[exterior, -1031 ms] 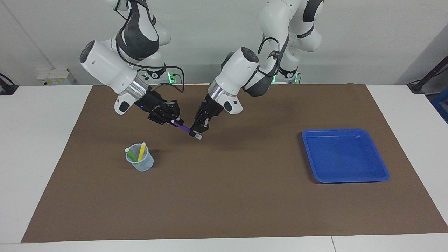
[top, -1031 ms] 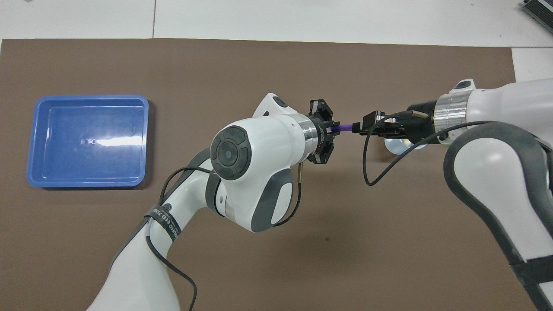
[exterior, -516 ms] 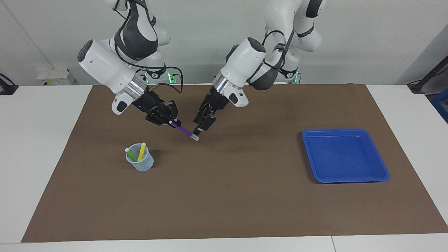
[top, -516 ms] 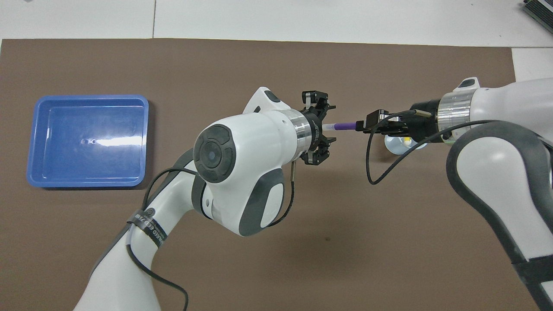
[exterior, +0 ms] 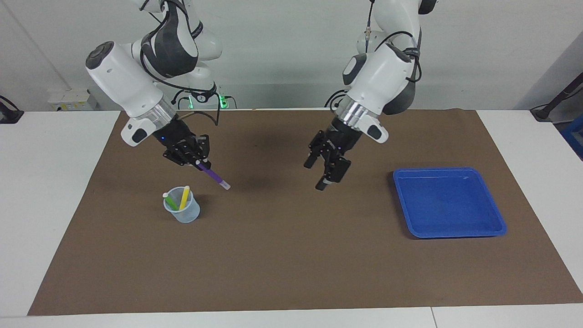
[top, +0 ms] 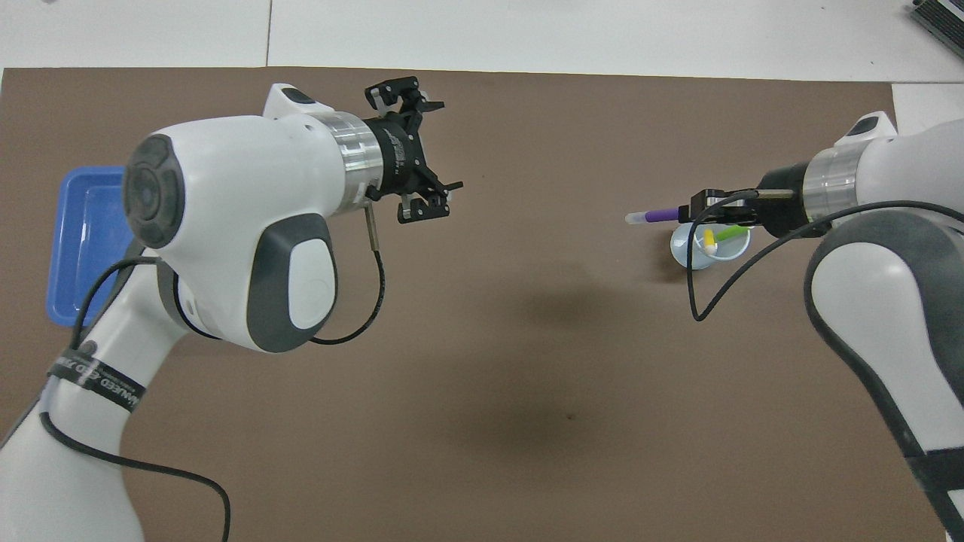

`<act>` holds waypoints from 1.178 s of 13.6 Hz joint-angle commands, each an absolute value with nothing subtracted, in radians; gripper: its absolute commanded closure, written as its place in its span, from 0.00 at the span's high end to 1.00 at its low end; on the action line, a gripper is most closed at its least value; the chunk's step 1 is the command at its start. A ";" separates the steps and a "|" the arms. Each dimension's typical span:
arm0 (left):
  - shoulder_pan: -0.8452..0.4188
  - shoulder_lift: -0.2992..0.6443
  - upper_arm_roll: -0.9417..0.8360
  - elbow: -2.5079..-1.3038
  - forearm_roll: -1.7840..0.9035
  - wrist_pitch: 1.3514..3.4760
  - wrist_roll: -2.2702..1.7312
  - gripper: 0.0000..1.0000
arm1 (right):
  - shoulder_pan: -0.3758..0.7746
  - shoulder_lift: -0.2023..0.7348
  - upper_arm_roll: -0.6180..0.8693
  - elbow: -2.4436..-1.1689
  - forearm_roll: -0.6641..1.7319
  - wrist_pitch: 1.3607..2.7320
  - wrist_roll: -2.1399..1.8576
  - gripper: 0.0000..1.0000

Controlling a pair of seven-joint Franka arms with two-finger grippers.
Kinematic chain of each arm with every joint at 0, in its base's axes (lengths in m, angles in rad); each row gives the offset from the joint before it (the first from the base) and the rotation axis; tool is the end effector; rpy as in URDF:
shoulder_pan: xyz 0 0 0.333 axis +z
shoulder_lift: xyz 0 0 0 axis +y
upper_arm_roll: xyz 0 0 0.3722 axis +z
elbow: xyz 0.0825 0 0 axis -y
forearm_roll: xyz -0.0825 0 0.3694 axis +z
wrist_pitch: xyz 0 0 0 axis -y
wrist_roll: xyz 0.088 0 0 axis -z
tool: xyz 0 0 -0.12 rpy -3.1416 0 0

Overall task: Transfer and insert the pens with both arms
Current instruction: 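Insert the purple pen into the cup while the left gripper withdraws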

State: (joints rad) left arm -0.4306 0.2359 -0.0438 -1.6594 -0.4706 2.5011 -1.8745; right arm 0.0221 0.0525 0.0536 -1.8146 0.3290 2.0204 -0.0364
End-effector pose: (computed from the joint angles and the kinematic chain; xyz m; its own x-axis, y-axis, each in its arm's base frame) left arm 0.6100 -0.3100 0.5877 0.0013 0.8262 -0.5633 0.9172 0.2234 0.3299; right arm 0.5823 0.0661 0.5699 0.9895 -0.0316 0.1413 0.0134 -0.9517 -0.3067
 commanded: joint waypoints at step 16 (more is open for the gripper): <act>0.008 0.169 -0.032 -1.669 -0.272 2.044 -0.868 1.00 | -0.058 0.172 0.058 -1.844 0.026 2.102 -0.173 0.53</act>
